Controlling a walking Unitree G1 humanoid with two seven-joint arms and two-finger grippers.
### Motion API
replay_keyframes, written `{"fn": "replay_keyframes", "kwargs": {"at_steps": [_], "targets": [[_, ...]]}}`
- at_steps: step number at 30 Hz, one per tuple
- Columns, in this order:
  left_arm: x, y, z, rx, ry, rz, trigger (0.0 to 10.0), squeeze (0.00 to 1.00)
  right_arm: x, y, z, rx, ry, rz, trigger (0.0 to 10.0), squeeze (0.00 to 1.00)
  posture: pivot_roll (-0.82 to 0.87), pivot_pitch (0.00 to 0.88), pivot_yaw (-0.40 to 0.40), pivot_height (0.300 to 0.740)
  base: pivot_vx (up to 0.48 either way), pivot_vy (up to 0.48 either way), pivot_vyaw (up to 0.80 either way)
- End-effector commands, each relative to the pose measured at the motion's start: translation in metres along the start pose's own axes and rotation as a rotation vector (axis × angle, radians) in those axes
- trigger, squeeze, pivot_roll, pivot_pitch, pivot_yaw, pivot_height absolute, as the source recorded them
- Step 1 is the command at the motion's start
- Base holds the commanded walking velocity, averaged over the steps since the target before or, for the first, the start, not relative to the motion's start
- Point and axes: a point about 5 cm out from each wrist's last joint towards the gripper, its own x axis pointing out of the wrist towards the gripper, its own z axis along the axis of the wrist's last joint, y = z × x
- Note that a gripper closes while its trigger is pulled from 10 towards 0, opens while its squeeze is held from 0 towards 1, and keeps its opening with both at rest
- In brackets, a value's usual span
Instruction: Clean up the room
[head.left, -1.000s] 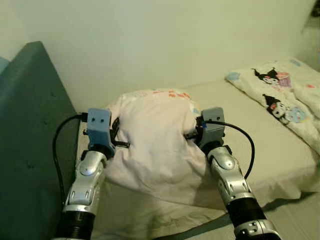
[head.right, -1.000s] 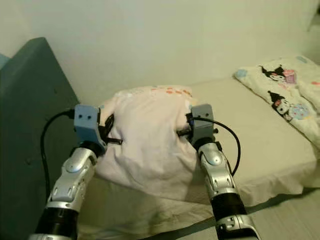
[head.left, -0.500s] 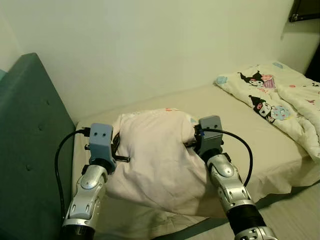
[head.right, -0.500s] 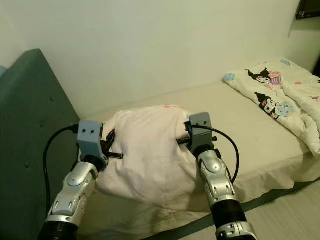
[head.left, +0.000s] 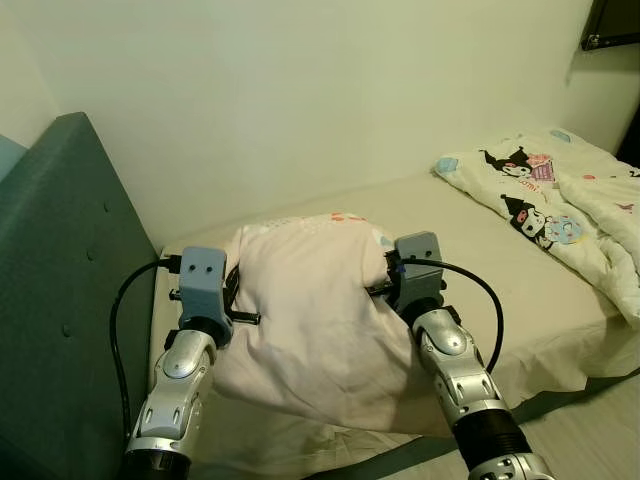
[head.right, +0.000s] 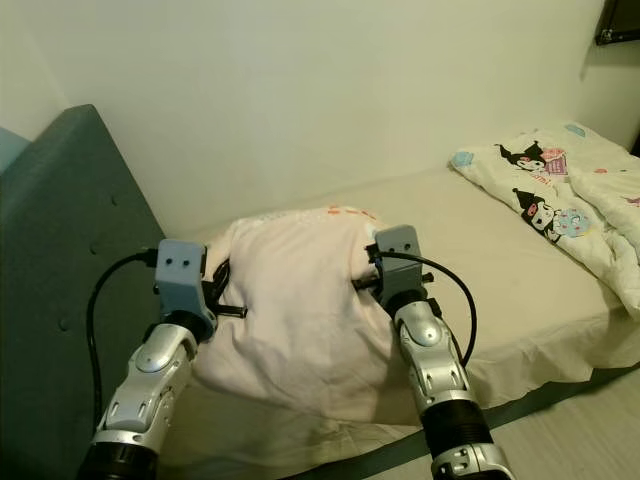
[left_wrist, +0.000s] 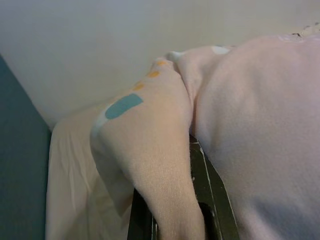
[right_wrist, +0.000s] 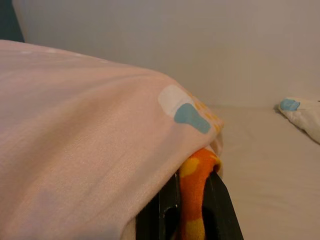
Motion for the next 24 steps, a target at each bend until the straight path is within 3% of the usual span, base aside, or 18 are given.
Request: {"fn": "replay_keyframes", "kwargs": {"at_steps": [1,8,11,19,24], "targets": [[0.0039,-0.0012,0.0086,-0.015,-0.030,0.015,10.0,0.00,0.0017,0.0094,0.0032,-0.002,-0.018,0.022,10.0,0.00,-0.06,0.032,0.065,0.720,0.000,0.000,0.00],[0.0032,-0.0039,0.0071,-0.001,-0.021,0.010,10.0,0.00,0.0012,0.0100,0.0020,-0.013,-0.011,0.017,10.0,0.00,-0.06,0.033,0.067,0.720,0.000,0.000,0.00],[0.0044,-0.0068,0.0065,0.016,-0.011,0.009,10.0,0.00,0.0014,0.0107,0.0019,-0.052,-0.006,0.027,10.0,0.00,-0.06,0.031,0.069,0.720,0.000,-0.363,0.80],[0.0052,-0.0068,0.0066,0.019,-0.007,0.012,10.0,0.00,0.0012,0.0097,0.0019,-0.052,-0.006,0.019,10.0,0.00,-0.06,0.033,0.071,0.720,0.000,-0.480,0.80],[0.0048,-0.0060,0.0061,0.022,-0.001,0.013,10.0,0.00,0.0004,0.0071,0.0005,-0.024,-0.005,-0.003,10.0,0.00,-0.06,0.033,0.070,0.720,0.000,0.000,0.00]]}}
